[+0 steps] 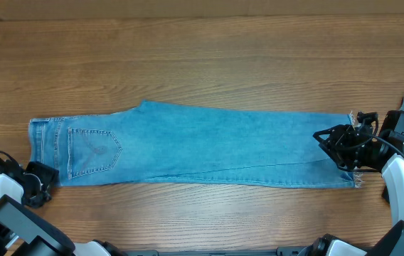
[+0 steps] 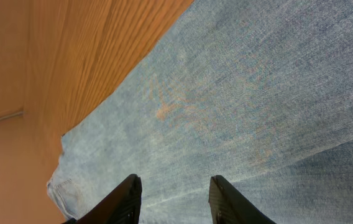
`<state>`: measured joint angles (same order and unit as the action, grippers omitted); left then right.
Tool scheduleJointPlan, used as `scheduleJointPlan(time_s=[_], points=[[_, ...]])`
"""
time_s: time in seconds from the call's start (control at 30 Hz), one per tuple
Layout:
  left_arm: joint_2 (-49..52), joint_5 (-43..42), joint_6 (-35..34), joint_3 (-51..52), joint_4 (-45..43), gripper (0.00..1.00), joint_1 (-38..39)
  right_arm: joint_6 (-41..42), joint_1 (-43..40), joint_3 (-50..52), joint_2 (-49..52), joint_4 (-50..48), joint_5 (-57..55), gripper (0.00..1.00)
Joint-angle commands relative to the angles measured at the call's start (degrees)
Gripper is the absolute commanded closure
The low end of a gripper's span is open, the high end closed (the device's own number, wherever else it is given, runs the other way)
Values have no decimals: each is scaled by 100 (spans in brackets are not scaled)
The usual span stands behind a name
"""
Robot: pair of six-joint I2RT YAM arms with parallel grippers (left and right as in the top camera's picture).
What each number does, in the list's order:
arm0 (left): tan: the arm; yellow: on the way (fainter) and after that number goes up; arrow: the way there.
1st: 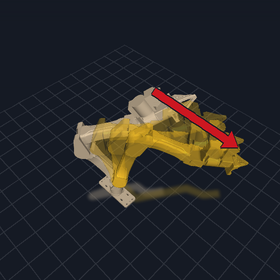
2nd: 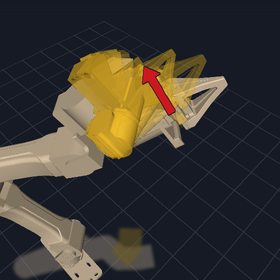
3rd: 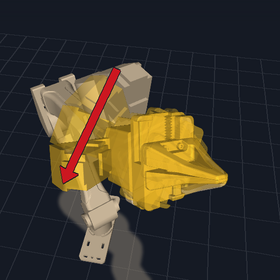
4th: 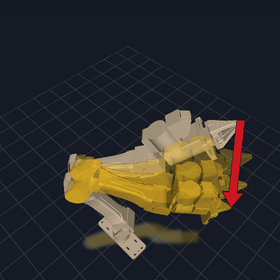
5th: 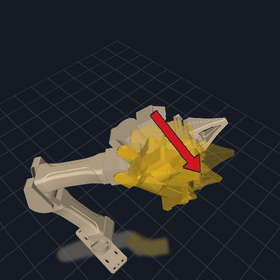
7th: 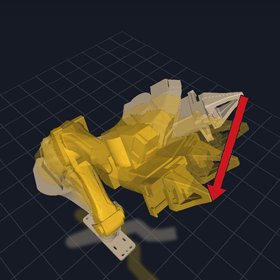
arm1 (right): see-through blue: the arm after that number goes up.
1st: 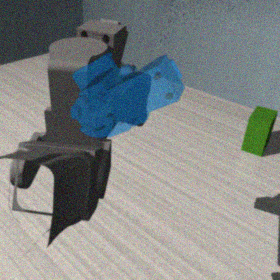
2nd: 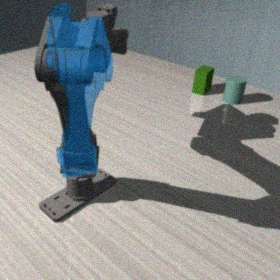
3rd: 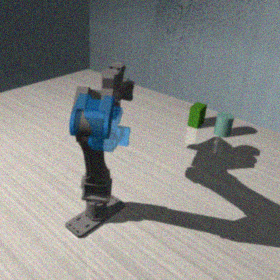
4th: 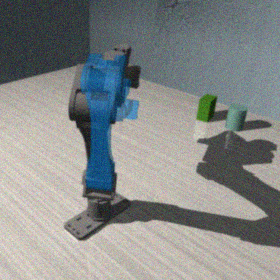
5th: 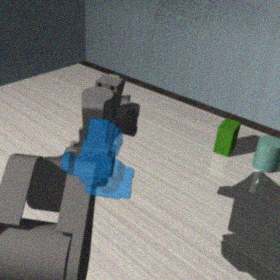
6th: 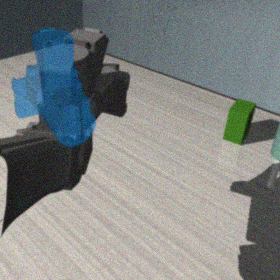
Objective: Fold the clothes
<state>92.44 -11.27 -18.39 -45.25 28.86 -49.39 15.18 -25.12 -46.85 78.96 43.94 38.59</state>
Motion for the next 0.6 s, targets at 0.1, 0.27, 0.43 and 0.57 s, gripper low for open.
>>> scheduleJointPlan(time_s=[0.1, 0.27, 0.43, 0.57], points=[[289, -544, 302, 111, -105, 80, -9, -48, -13, -26, -85, 20, 50, 61], [188, -675, 363, 15, 162, 96, -11, -48, -13, -26, -85, 17, -61, 61], [-175, -973, 361, -555, 767, 96, -11, -44, -13, -26, -85, 4, -315, 61], [-509, -1117, 361, -1182, 1325, 96, -11, 181, -15, -26, -85, -48, -835, 60]])
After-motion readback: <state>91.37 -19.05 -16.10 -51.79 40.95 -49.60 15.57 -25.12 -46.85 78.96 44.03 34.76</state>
